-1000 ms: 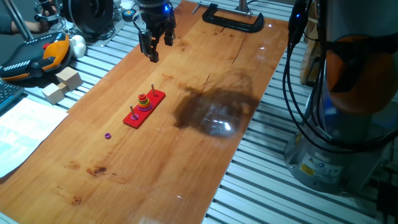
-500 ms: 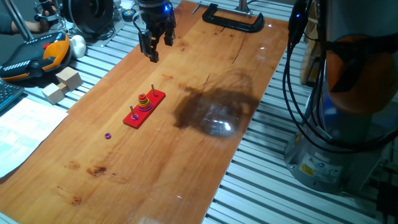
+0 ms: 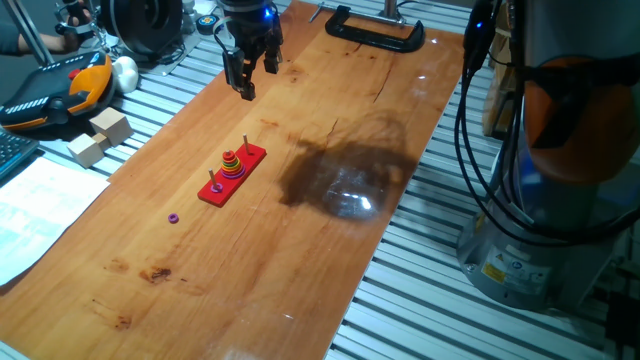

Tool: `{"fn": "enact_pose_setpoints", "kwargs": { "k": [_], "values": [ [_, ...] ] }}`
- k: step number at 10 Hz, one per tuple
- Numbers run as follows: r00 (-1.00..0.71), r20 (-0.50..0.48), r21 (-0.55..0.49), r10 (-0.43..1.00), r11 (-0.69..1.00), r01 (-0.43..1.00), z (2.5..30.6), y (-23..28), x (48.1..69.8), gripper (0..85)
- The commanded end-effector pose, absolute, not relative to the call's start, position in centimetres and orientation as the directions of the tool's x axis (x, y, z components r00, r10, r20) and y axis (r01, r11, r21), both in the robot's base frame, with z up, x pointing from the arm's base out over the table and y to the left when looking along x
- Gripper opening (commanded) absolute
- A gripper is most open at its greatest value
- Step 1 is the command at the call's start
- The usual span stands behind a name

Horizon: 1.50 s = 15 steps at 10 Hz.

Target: Take out one Hanoi block and throw it aside

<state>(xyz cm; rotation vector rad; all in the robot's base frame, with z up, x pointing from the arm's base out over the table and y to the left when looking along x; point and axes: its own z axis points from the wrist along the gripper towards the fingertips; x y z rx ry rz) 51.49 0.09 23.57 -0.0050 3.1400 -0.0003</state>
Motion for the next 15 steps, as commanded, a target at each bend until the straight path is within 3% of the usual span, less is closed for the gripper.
{"fn": "enact_pose_setpoints", "kwargs": {
  "k": [1,15],
  "values": [
    [-0.958,0.182,-0.08,-0.221,0.968,-0.239,23.59,0.07,51.49,1.0],
    [-0.951,0.182,-0.073,-0.25,0.961,-0.267,23.58,0.1,51.43,1.0]
  ]
}}
